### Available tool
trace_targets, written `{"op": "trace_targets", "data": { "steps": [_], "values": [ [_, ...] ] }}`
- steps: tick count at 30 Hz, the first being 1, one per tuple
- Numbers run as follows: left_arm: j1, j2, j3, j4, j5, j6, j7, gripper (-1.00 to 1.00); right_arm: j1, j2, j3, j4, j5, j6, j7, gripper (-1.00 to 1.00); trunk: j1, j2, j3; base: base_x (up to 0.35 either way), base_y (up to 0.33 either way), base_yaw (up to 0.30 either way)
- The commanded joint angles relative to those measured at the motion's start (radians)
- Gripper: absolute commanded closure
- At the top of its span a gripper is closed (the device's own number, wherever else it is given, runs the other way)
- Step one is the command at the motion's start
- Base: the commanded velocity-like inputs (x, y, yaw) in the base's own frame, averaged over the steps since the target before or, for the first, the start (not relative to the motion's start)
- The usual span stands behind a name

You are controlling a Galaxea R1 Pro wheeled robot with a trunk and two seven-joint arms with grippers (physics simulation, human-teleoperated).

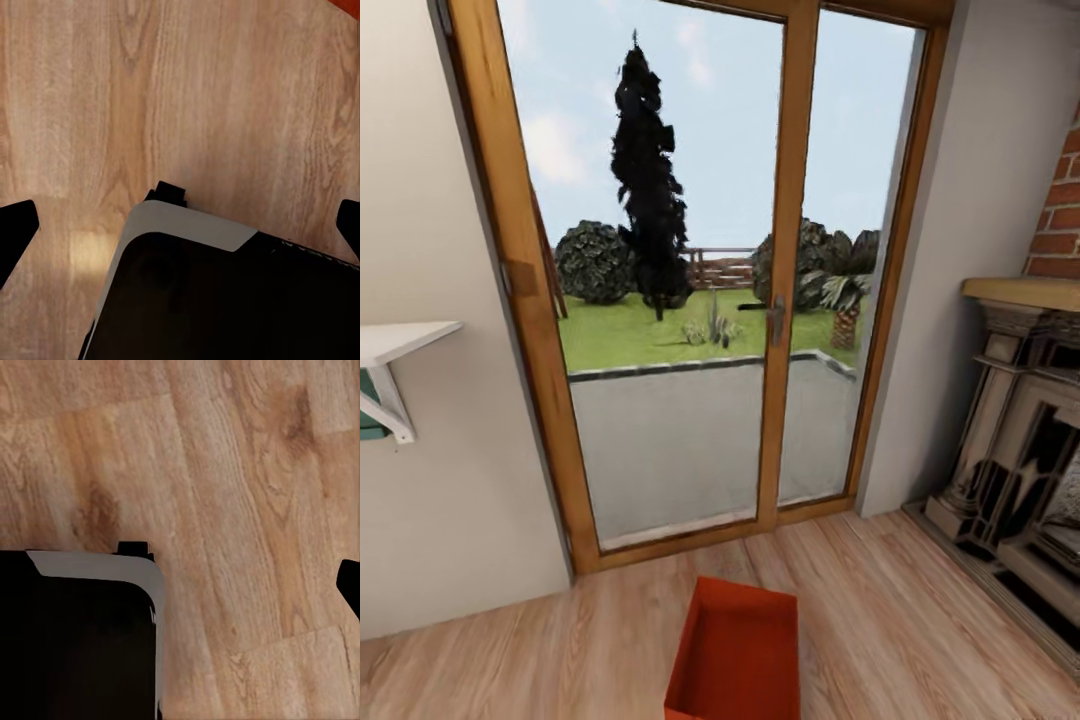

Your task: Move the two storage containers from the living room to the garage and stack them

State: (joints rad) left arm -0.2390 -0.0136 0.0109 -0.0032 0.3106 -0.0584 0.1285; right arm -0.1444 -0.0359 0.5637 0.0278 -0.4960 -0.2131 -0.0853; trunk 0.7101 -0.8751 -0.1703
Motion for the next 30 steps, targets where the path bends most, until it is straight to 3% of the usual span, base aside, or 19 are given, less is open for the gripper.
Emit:
{"op": "trace_targets", "data": {
  "steps": [1, 15, 21, 30],
  "values": [
    [0.000, 0.000, 0.001, 0.000, 0.004, -0.003, 0.002, -1.00, -0.001, 0.001, 0.008, 0.003, -0.007, -0.005, -0.001, -1.00, 0.001, -0.001, -0.001, 0.247, 0.277, -0.245],
    [0.000, 0.000, 0.001, 0.000, 0.004, -0.003, 0.003, -1.00, -0.001, 0.001, 0.008, 0.003, -0.007, -0.005, -0.001, -1.00, 0.001, -0.001, -0.001, 0.255, 0.253, -0.245],
    [0.000, 0.000, 0.001, -0.001, 0.004, -0.004, 0.002, -1.00, -0.001, 0.001, 0.008, 0.003, -0.007, -0.005, -0.002, -1.00, 0.001, -0.001, -0.001, 0.210, 0.060, -0.154],
    [0.000, -0.002, 0.001, -0.001, 0.005, -0.006, 0.003, -1.00, -0.001, 0.000, 0.011, 0.003, -0.004, -0.005, 0.015, -1.00, 0.001, -0.001, -0.001, 0.021, 0.004, -0.013]
  ]
}}
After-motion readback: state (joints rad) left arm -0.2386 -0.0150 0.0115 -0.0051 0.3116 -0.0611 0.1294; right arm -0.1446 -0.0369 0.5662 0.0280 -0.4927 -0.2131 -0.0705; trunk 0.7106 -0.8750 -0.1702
